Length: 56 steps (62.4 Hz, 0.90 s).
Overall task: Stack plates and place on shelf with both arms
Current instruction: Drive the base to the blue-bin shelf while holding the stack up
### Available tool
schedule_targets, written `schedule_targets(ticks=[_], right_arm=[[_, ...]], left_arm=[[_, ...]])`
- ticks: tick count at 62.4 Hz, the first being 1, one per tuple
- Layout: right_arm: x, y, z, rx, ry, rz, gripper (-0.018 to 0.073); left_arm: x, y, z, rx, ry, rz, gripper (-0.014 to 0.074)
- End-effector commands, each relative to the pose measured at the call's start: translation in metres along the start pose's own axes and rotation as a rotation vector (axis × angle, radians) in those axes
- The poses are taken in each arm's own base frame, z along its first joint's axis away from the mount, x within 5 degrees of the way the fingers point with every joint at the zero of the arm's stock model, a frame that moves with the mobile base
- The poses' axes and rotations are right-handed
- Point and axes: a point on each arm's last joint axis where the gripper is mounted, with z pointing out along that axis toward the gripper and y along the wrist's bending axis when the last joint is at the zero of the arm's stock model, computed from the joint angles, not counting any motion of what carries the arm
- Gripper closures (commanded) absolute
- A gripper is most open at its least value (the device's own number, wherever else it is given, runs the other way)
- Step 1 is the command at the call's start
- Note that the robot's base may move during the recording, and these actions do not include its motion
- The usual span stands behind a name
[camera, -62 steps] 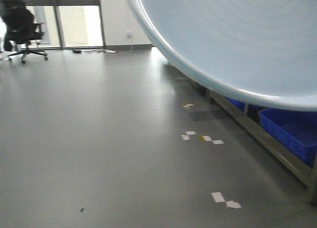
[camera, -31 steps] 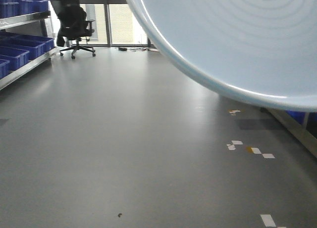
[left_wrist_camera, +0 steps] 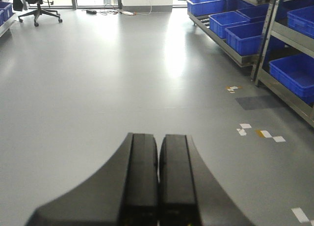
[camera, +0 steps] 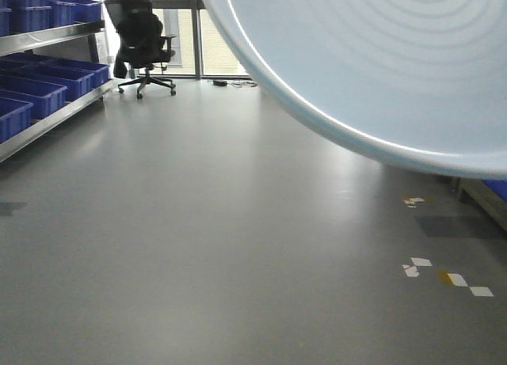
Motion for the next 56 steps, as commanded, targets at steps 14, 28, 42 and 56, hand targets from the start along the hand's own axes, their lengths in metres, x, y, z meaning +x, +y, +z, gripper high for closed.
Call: schedule_targets(ticks=[14,28,42,56], right_arm=[[-0.0157,0.0016,-0.0052,0.005,-0.111,0.013,0.0503],[-0.0157,0.0016,-0.0052,0.005,-0.111,0.013,0.0503],[-0.0157,0.0016,-0.0052,0.005,-0.111,0.013,0.0503],[-0.0157,0.0016,-0.0052,0.005,-0.111,0.013,0.0503]], left_arm=[[-0.0186,0.0001,-0.0017,-0.005,-0.121,-0.007,0.0512],[-0.0186,0.0001,-0.0017,-0.005,-0.121,-0.007,0.0512],[-0.0186,0.0001,-0.0017,-0.005,-0.121,-0.007,0.0512],[-0.0186,0.0001,-0.0017,-0.005,-0.121,-0.007,0.0512]])
